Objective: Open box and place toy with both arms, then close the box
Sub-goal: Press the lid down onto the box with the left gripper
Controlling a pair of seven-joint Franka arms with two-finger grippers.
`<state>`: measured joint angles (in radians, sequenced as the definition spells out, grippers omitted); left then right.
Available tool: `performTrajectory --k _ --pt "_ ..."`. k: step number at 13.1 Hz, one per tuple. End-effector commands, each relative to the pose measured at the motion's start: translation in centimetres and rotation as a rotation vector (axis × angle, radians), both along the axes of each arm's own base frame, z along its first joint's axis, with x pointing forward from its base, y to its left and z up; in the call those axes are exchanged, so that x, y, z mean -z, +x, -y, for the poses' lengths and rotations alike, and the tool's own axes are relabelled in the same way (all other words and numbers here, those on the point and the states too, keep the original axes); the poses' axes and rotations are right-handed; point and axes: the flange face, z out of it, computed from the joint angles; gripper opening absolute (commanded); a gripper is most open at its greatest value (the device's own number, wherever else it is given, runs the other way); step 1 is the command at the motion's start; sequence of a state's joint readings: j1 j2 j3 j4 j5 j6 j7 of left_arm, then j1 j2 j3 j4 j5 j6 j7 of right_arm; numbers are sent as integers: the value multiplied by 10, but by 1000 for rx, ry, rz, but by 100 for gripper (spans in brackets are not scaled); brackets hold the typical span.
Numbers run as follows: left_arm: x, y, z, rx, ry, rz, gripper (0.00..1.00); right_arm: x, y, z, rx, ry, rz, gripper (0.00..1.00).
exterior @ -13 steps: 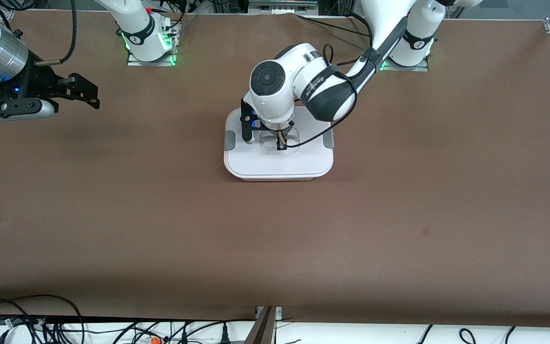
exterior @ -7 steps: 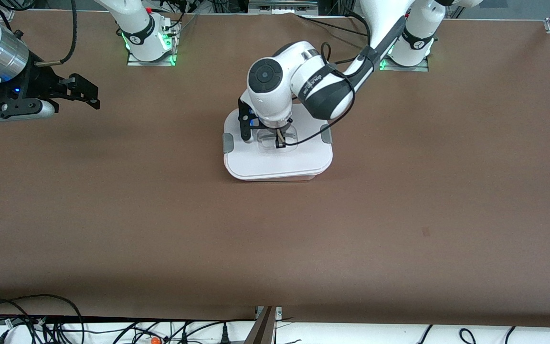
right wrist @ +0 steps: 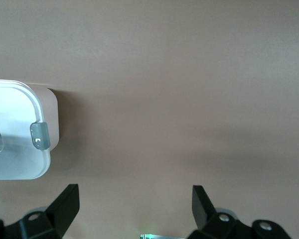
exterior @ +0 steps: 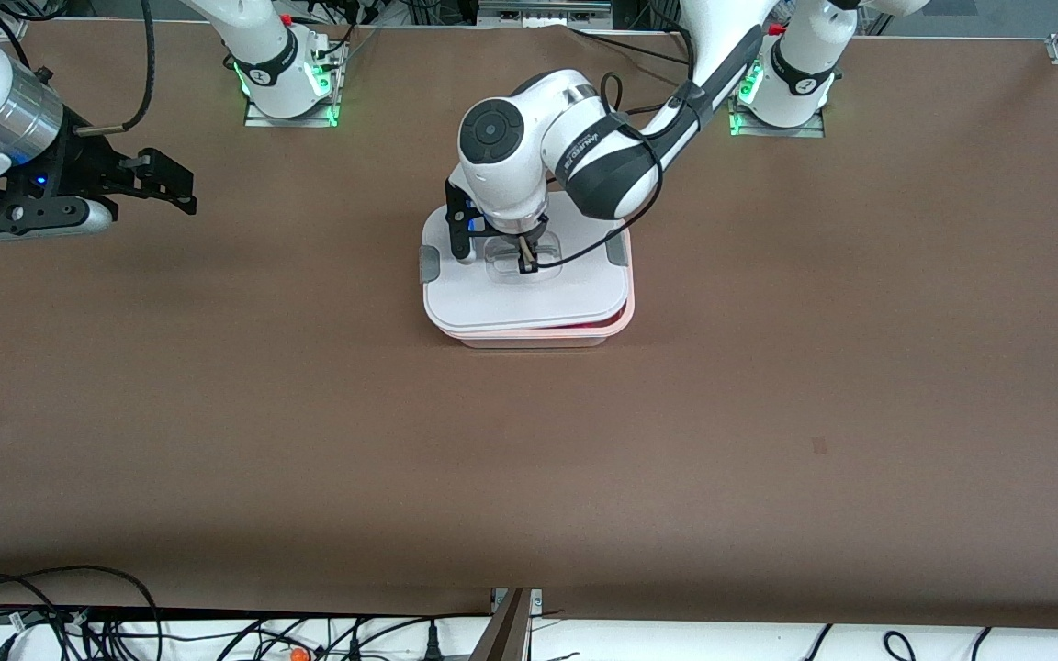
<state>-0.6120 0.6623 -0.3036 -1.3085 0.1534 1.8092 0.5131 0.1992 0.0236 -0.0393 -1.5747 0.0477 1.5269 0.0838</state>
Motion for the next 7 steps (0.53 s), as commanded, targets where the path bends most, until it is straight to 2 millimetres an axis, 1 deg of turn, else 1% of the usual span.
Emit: performTrajectory --k 1,7 --pt "-2 24 -19 51 -6 -4 0 0 -1 0 10 -13 12 100" --pt "3 20 -14 68 -4 -5 0 -2 -2 1 7 -14 14 100"
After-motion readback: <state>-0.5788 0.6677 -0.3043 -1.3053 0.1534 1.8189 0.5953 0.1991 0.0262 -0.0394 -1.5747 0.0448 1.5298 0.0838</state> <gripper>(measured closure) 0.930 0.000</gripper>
